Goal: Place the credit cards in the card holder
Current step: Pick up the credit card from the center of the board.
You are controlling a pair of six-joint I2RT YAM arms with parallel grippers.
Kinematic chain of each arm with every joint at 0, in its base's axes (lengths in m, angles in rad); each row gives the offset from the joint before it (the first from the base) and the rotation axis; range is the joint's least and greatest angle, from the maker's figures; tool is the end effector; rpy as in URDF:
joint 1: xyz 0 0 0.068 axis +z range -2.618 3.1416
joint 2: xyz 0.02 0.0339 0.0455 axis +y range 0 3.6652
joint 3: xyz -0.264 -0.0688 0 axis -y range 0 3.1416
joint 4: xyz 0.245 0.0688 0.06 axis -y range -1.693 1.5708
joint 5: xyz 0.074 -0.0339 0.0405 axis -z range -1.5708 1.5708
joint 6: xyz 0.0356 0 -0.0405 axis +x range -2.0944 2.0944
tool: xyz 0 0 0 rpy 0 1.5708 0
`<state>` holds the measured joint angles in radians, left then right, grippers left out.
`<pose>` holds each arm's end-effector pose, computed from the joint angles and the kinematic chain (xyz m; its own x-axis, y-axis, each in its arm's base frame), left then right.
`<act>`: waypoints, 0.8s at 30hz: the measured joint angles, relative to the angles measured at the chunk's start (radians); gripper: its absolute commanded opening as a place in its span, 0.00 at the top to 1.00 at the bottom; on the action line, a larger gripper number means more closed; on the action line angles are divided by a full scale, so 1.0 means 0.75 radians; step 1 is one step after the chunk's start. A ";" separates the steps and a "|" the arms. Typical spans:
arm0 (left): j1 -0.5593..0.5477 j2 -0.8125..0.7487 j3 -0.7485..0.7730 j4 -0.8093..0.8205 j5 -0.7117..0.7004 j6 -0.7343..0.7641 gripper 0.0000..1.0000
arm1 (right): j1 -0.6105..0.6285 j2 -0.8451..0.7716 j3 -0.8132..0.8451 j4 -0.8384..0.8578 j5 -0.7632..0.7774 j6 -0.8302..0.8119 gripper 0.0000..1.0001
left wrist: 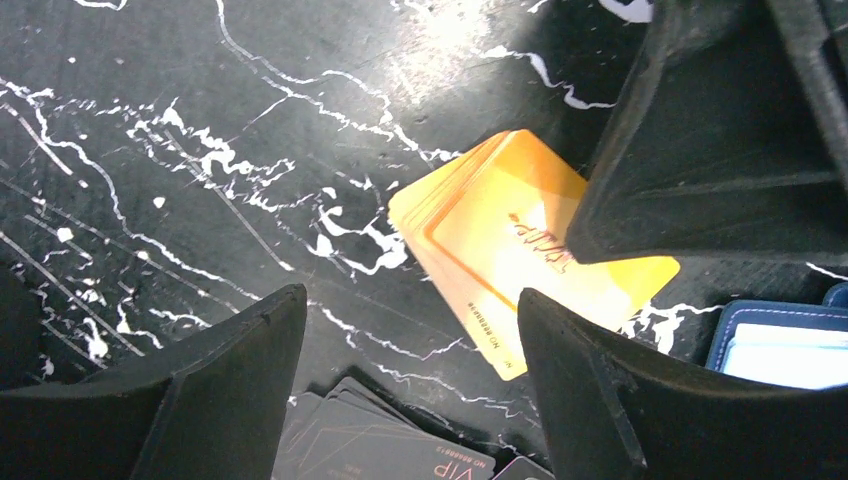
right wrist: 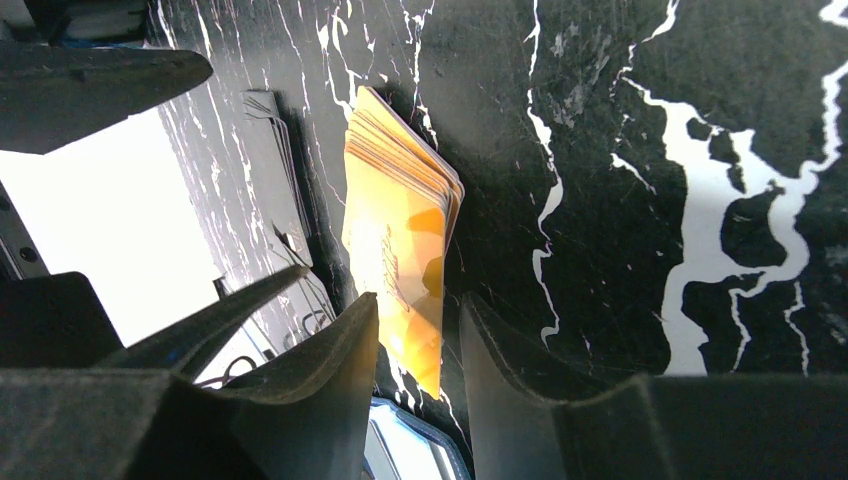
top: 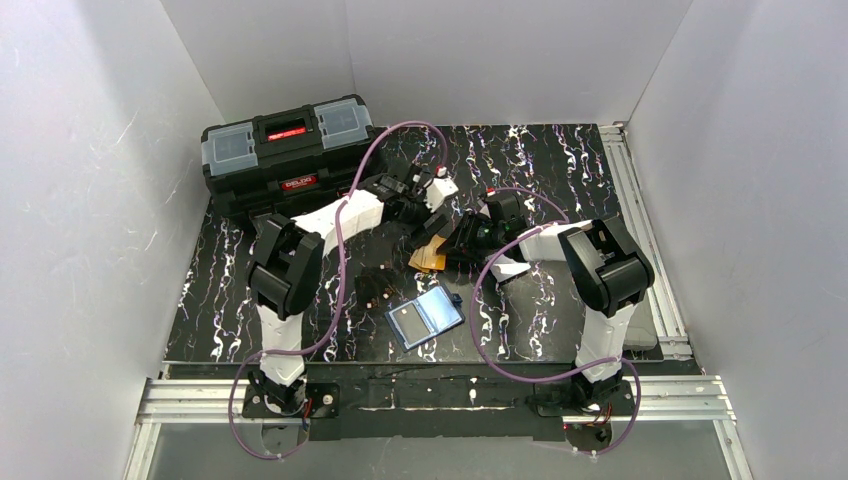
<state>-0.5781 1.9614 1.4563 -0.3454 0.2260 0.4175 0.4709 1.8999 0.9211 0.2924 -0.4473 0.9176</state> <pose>0.3605 -0.2447 0.2099 -0.3093 0.6736 -0.6712 0.8552 0.5057 0.1135 0.3262 0.1834 0.1263 -0.9049 0.3428 -0.2524 0.0187 0.6244 0.7809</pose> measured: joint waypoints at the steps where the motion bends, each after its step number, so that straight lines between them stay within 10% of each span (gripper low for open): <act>1: 0.005 -0.006 -0.001 -0.001 0.000 0.001 0.26 | 0.000 0.001 0.000 0.000 0.000 0.000 0.56; 24: -0.035 -0.010 -0.116 0.082 -0.048 0.058 0.27 | -0.003 0.001 -0.012 0.018 -0.001 0.005 0.59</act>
<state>-0.6044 1.9541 1.3693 -0.2836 0.1902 0.4610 0.4686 1.9007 0.9123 0.3061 -0.4477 0.9215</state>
